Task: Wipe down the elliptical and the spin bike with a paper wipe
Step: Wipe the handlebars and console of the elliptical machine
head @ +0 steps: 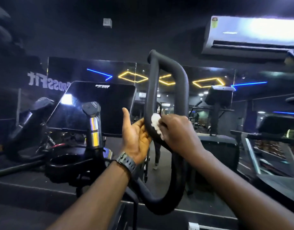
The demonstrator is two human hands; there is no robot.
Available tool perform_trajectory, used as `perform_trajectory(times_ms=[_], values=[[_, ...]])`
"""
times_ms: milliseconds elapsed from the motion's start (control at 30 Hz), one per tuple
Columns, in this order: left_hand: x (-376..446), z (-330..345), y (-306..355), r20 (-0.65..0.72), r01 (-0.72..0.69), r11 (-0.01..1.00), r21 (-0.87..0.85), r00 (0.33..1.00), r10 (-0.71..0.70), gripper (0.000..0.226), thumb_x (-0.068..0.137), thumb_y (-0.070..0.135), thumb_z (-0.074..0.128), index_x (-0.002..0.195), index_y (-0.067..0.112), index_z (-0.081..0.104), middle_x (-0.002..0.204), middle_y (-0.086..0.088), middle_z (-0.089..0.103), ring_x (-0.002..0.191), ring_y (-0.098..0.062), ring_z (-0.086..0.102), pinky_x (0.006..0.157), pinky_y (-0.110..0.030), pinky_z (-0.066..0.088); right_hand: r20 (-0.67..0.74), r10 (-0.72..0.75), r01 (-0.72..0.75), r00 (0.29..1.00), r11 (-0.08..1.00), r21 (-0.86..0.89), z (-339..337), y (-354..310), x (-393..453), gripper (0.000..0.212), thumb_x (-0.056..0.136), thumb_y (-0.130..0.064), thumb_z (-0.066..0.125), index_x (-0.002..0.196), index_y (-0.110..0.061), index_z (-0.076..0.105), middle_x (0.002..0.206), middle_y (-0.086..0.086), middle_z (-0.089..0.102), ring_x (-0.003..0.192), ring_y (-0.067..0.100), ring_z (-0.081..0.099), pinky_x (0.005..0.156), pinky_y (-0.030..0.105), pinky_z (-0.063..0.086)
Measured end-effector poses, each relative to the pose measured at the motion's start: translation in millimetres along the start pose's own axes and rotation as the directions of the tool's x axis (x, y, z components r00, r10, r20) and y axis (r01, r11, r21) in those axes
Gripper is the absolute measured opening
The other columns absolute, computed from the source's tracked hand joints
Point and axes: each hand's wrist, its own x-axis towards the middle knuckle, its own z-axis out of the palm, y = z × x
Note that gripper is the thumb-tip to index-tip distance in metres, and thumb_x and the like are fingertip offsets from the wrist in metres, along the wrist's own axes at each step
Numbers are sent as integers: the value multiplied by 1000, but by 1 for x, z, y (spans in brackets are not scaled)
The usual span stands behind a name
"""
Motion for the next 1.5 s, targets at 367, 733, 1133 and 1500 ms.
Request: perform_trajectory(times_ms=[367,733,1133,1500], values=[[7,-19,25,144,26,974,226,988,-60,88,82,83,35,135,17,58,131,-8,65,121,-25,62,103,-45,48,-269,452,-397,850,887,236,-18,14,165,26,88,-12,53,110,-17,67,105,10,67,97,28,62,71,28,42],[7,-10,27,114,31,988,149,992,-48,81,89,78,28,134,18,58,128,-6,67,120,-23,61,98,-41,50,-69,326,-306,943,930,206,5,-2,64,7,82,-14,63,76,-14,66,76,-1,67,73,16,63,68,37,55],[-6,-12,18,125,-22,973,231,992,-7,80,84,79,32,138,23,53,131,1,64,121,-19,61,103,-41,48,-221,300,-265,928,948,176,8,-12,102,18,92,-12,51,83,-8,66,78,6,67,75,23,62,70,38,53],[-7,-9,16,94,-31,974,223,995,10,75,92,75,23,137,24,54,123,0,68,114,-21,65,101,-45,50,484,-37,252,875,886,-389,-31,-8,8,12,82,-12,66,89,-21,63,83,-4,63,82,16,64,64,30,50]])
